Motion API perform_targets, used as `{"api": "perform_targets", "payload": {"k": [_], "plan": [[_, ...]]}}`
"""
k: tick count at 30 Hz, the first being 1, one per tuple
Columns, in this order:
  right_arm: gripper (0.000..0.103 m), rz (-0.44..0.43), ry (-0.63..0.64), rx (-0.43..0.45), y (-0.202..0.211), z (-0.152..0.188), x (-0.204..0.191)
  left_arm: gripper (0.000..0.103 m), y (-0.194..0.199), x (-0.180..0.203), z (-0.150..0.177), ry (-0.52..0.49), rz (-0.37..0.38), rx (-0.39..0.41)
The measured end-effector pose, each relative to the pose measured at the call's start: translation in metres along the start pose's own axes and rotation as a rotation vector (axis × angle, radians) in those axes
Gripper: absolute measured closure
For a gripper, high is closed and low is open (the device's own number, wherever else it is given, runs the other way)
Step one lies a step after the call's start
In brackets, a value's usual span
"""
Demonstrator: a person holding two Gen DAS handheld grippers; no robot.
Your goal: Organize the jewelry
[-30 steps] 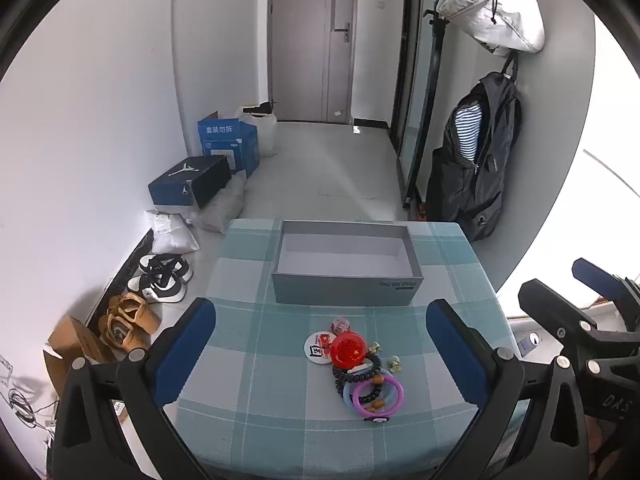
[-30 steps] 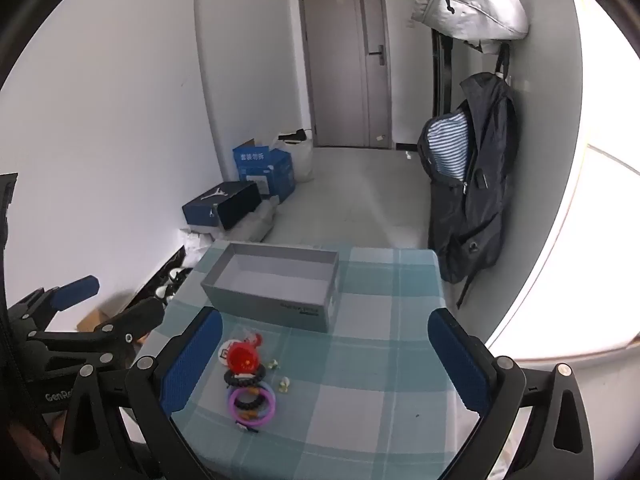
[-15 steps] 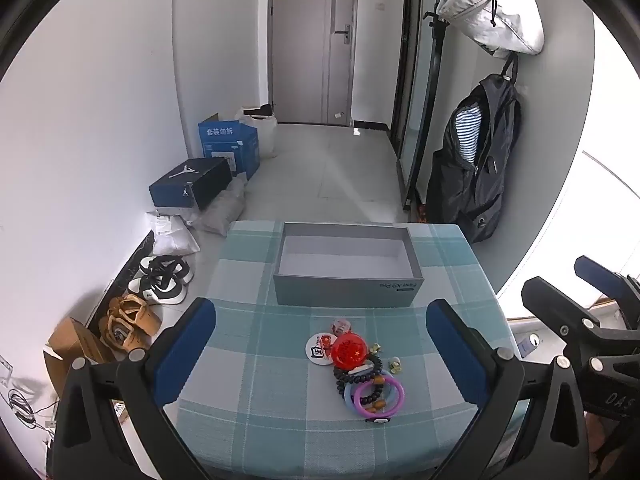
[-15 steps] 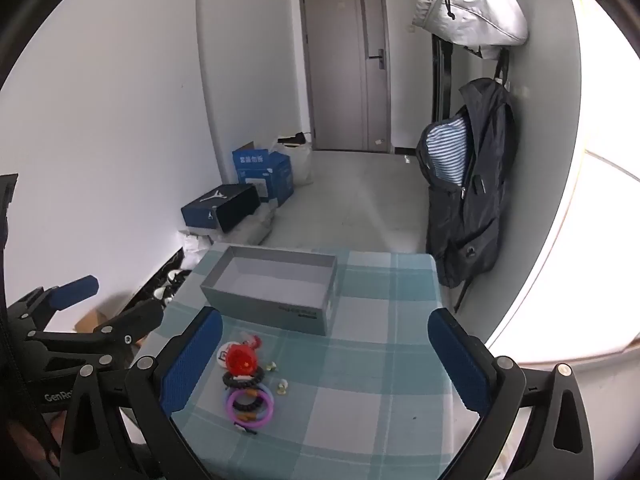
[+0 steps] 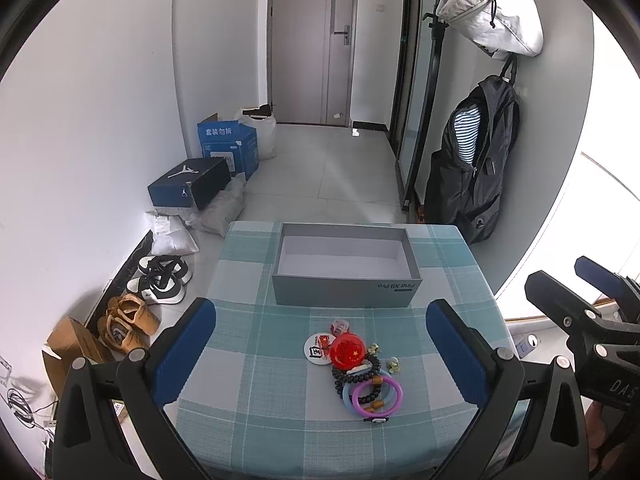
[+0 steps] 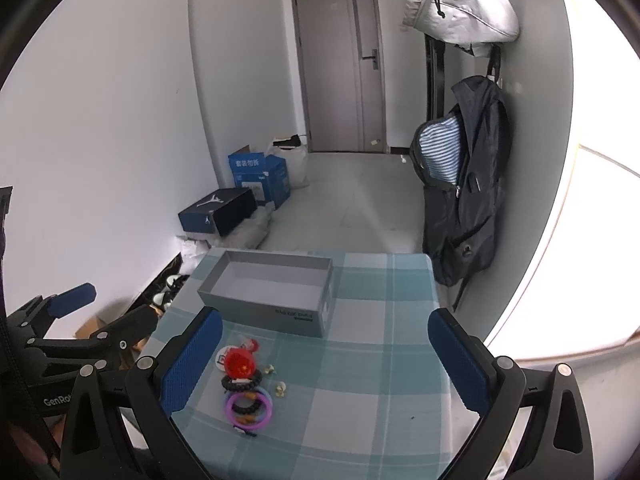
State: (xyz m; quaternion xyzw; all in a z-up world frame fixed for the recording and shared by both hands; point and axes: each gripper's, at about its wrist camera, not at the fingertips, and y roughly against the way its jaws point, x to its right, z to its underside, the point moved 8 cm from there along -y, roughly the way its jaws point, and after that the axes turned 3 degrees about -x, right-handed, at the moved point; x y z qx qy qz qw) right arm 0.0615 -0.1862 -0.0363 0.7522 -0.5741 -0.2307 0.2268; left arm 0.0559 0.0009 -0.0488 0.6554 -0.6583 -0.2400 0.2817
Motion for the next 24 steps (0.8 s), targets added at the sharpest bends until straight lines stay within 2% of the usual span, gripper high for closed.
{"api": "perform_targets", "payload": {"k": [24], "plan": [[0.0, 0.0, -0.006, 0.006, 0.0015, 0.0018, 0.0005, 0.001, 0.0, -0.0006, -0.0016, 0.001, 0.009, -0.007]]}}
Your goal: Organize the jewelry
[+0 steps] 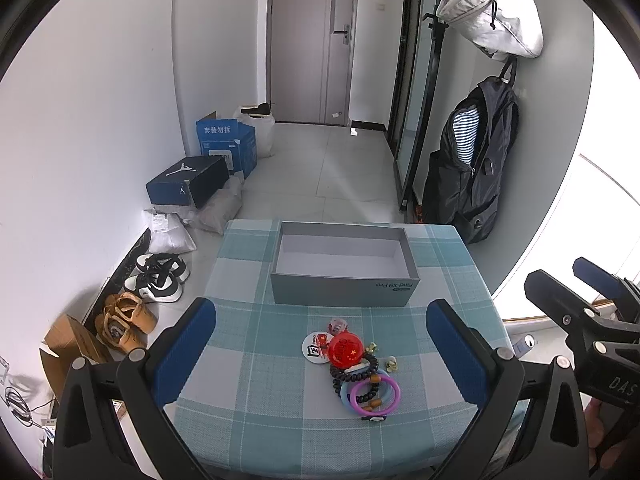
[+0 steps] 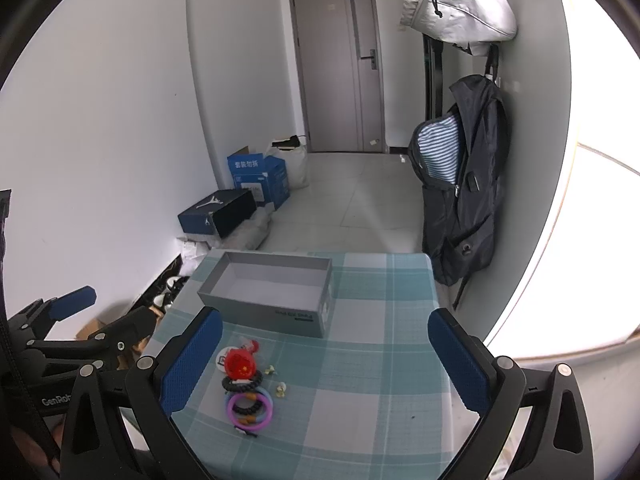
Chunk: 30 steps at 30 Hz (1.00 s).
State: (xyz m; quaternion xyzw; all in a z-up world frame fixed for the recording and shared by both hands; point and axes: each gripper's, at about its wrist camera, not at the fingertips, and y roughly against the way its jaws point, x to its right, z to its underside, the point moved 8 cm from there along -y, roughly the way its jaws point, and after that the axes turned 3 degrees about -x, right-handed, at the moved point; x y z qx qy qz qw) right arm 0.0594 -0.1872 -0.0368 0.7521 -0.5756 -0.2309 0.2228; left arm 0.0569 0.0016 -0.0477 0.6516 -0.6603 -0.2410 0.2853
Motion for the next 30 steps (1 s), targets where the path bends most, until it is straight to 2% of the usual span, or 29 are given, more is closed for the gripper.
{"api": "perform_targets", "payload": {"k": [21, 30], "plan": [[0.0, 0.008, -0.002, -0.005, -0.002, 0.004, 0.001, 0.001, -0.002, -0.001, 0.003, 0.0, -0.004, -0.007], [0.0, 0.023, -0.014, -0.02, -0.007, 0.007, 0.008, 0.001, -0.013, -0.004, 0.013, -0.002, 0.01, -0.05]]}}
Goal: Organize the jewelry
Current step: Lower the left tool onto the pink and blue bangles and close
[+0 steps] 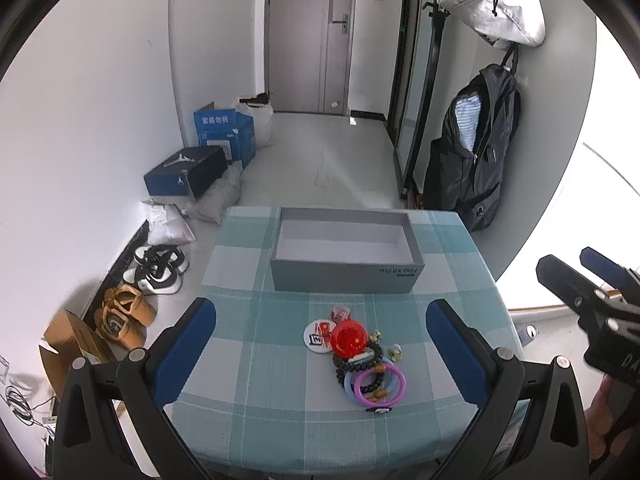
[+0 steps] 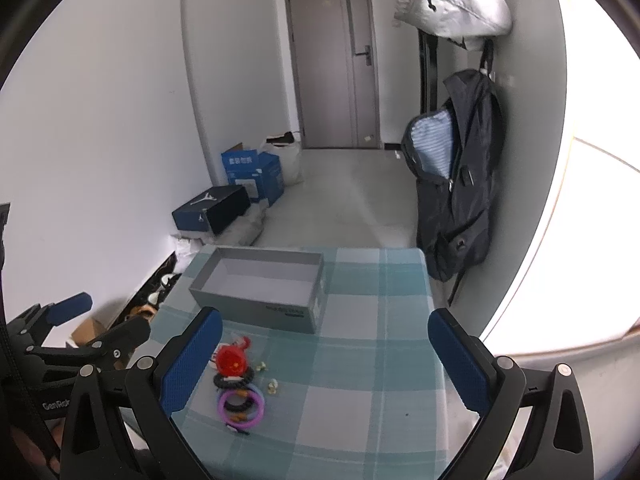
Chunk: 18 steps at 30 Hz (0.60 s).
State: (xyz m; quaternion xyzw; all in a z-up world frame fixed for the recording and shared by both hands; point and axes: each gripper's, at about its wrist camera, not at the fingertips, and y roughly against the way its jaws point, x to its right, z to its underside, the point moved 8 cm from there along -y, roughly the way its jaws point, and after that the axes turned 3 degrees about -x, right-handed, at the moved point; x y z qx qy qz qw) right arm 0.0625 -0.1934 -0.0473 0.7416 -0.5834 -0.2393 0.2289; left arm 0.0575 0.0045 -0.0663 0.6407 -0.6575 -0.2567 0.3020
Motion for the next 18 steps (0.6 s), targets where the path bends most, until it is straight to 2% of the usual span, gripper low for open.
{"api": "perform_targets", "payload": {"k": [5, 8, 13, 15, 18], "plan": [[0.0, 0.006, -0.012, -0.013, -0.004, 0.002, 0.008, 0.001, -0.024, -0.003, 0.018, -0.007, 0.013, -0.094], [0.0, 0.018, -0.007, -0.021, -0.006, 0.003, 0.011, 0.001, -0.033, 0.002, 0.031, -0.02, 0.043, -0.142], [0.0, 0.024, -0.029, -0.05, -0.01, 0.009, 0.019, 0.001, -0.053, 0.02, 0.062, -0.052, 0.106, -0.275], [0.0, 0.019, -0.045, -0.08, -0.016, 0.015, 0.024, 0.001, -0.06, 0.028, 0.071, -0.076, 0.102, -0.309], [0.0, 0.016, -0.061, -0.102, -0.02, 0.018, 0.029, 0.001, -0.069, 0.036, 0.072, -0.127, 0.069, -0.319]]}}
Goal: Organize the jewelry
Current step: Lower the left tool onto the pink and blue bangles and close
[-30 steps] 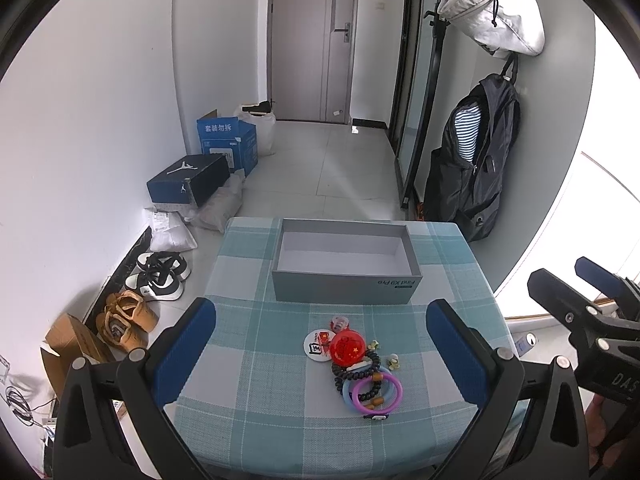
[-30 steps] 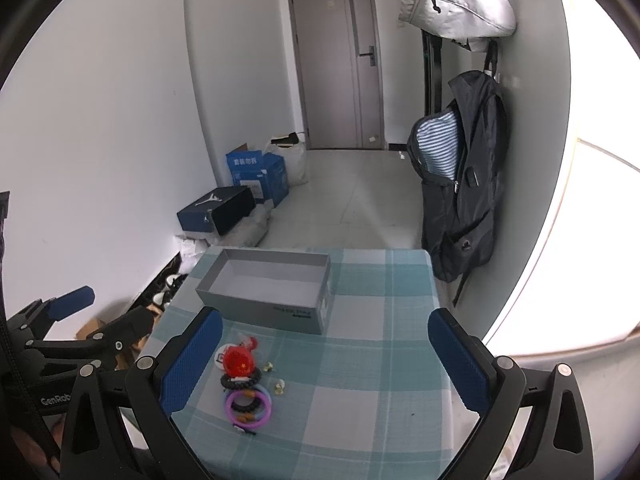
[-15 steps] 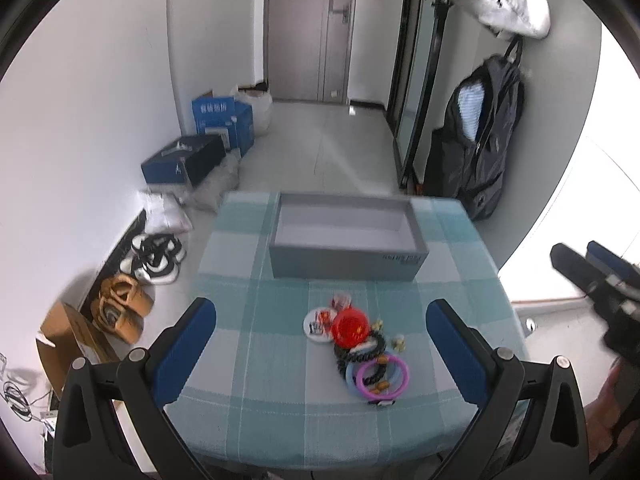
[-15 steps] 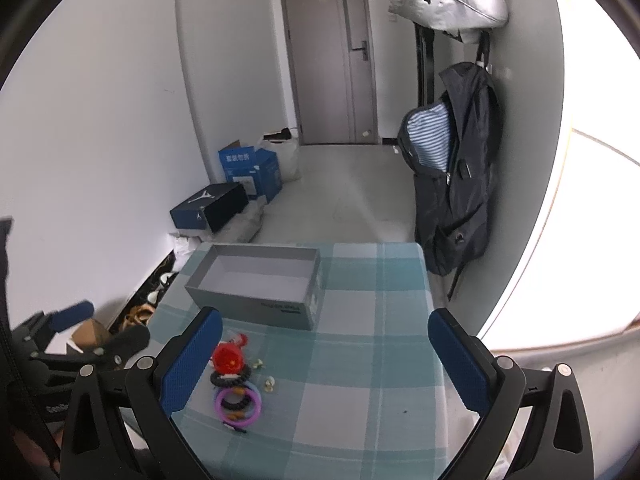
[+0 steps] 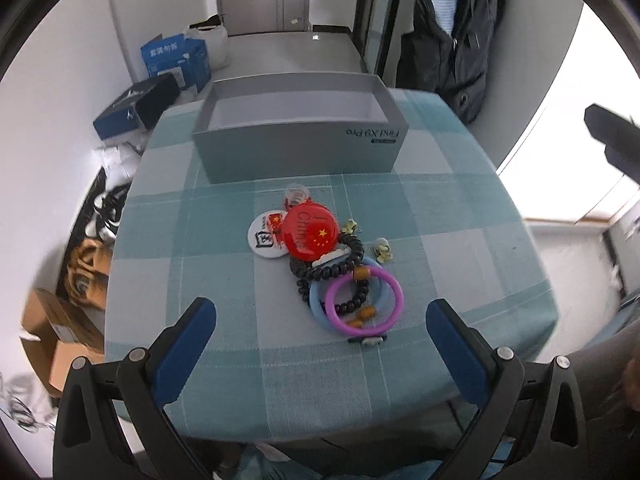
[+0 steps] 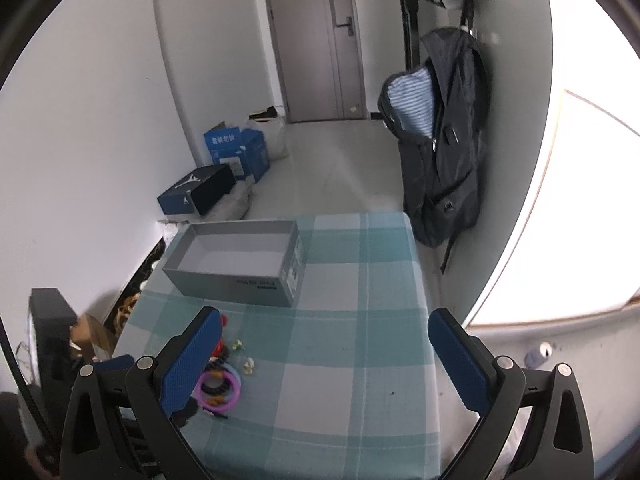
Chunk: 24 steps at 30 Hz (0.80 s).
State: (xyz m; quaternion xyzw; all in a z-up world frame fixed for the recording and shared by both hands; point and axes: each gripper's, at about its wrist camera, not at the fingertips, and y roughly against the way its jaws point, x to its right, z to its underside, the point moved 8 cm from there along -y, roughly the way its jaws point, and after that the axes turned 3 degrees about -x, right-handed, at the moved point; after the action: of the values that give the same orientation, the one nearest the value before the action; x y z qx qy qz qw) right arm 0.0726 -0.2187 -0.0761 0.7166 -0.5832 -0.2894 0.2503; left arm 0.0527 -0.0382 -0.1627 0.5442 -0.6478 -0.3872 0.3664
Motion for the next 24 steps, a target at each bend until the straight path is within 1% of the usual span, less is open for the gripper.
{"api": "perform_targets", "payload": {"k": [5, 8, 11, 16, 17, 18, 19, 20, 22, 24], "plan": [[0.0, -0.001, -0.019, -0.007, -0.002, -0.001, 0.006, 0.001, -0.015, 0.007, 0.001, -0.03, -0.005, -0.061], [0.0, 0.0, -0.028, -0.017, -0.004, -0.001, 0.01, 0.001, -0.019, 0.007, 0.002, -0.04, -0.032, -0.062], [0.0, -0.001, -0.046, -0.025, -0.005, -0.001, 0.014, 0.001, -0.025, 0.008, 0.003, -0.051, -0.034, -0.08], [0.0, -0.017, -0.062, -0.031, -0.005, -0.003, 0.014, 0.002, -0.035, 0.012, 0.007, -0.085, -0.064, -0.112], [0.0, -0.013, -0.055, -0.029, -0.005, -0.003, 0.014, 0.009, -0.037, 0.012, 0.01, -0.1, -0.084, -0.124], [0.0, -0.011, -0.05, -0.027, -0.005, -0.003, 0.013, 0.019, -0.039, 0.011, 0.011, -0.103, -0.089, -0.134], [0.0, -0.01, -0.045, -0.027, -0.005, -0.002, 0.013, 0.023, -0.041, 0.009, 0.013, -0.1, -0.084, -0.15], [0.0, -0.009, -0.041, -0.03, -0.005, -0.002, 0.013, 0.025, -0.043, 0.008, 0.014, -0.091, -0.073, -0.161], [0.0, -0.004, -0.038, -0.036, -0.007, 0.0, 0.013, 0.03, -0.041, 0.004, 0.012, -0.072, -0.069, -0.158], [0.0, -0.003, -0.044, -0.043, -0.009, 0.001, 0.015, 0.046, -0.04, 0.002, 0.011, -0.059, -0.051, -0.16]]}}
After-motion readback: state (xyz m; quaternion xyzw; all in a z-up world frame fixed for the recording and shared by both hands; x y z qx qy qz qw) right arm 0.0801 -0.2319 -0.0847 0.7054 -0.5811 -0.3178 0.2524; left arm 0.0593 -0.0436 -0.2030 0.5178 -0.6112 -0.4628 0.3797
